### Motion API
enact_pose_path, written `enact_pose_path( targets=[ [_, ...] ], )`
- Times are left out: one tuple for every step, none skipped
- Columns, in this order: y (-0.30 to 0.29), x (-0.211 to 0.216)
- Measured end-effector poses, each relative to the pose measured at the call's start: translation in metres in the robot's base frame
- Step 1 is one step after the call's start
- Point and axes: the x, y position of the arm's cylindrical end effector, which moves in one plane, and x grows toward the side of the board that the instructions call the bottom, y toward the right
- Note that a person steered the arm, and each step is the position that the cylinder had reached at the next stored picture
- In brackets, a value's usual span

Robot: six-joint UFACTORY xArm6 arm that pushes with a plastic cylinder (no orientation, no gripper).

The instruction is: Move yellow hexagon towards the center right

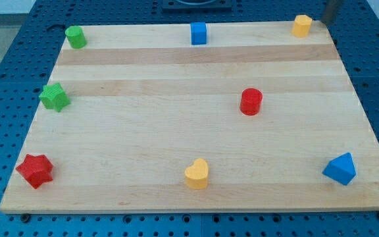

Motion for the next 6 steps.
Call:
enact_pose_path(
  targets=[
    [-0.060, 0.035],
    [-0.113, 0.064],
    [-0.108, 0.043],
    [-0.106, -0.001],
    [-0.138, 0.010],
    [-0.162, 0.063]
  ],
)
